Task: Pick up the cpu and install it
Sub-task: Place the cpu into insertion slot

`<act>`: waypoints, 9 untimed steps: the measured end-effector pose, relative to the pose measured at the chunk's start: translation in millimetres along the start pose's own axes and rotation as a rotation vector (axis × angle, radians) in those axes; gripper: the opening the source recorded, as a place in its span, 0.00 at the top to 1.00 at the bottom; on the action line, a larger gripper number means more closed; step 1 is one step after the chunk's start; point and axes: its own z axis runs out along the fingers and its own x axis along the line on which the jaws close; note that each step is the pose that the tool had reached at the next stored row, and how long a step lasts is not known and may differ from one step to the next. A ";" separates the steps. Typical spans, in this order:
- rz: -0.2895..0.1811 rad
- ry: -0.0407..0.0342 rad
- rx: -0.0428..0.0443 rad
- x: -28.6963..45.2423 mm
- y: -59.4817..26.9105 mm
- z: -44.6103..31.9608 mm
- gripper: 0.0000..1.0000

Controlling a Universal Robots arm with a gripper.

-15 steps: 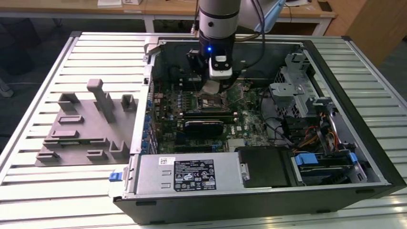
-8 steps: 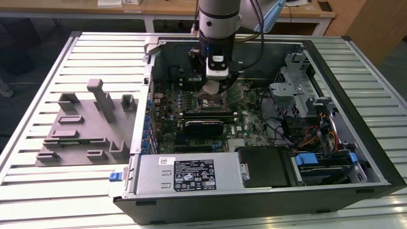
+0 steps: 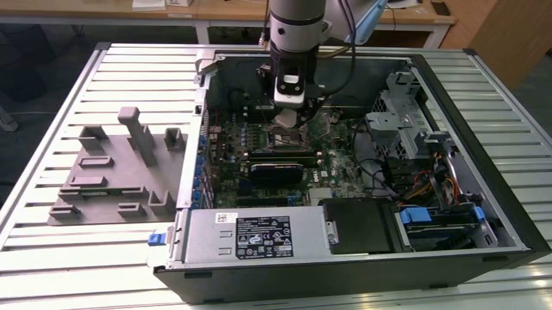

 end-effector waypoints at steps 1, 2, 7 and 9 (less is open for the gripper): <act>0.014 -0.0009 0.0001 0.0 0.0 0.0 0.45; 0.029 -0.0019 0.0001 0.0 0.0 0.0 0.45; 0.105 -0.0067 0.0001 0.0 0.0 0.0 0.45; 0.136 -0.0087 0.0002 0.0 0.0 0.0 0.45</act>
